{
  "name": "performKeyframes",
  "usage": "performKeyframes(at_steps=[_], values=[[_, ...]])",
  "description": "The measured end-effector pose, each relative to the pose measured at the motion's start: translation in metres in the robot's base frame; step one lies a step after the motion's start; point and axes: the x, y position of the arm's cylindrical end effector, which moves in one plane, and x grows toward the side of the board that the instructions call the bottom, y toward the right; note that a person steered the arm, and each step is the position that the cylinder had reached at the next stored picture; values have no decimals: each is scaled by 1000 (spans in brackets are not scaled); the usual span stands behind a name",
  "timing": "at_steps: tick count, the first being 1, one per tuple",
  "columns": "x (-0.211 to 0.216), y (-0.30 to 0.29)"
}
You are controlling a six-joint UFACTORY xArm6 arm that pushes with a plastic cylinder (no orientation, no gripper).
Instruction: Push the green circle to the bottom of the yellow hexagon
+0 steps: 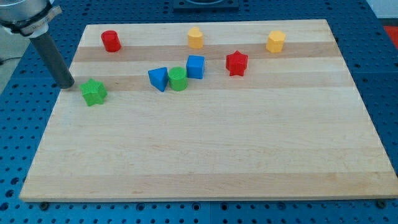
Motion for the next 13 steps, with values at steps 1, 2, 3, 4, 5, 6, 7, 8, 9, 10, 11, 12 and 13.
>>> performKeyframes(at_steps=[1, 2, 3, 4, 5, 6, 7, 8, 9, 10, 11, 12, 13], values=[[-10, 5], [-51, 41], [-40, 88], [-22, 149], [-22, 196], [-18, 204], [-3, 221], [-2, 267], [8, 289], [22, 262], [24, 296], [24, 338], [24, 348]])
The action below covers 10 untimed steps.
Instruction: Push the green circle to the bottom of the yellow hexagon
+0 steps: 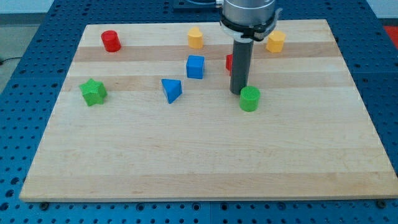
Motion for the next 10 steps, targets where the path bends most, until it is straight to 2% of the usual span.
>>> performKeyframes(at_steps=[1, 2, 4, 5, 6, 7, 8, 10], values=[[5, -55], [15, 0], [51, 4], [42, 49], [16, 56], [18, 52], [18, 23], [12, 20]])
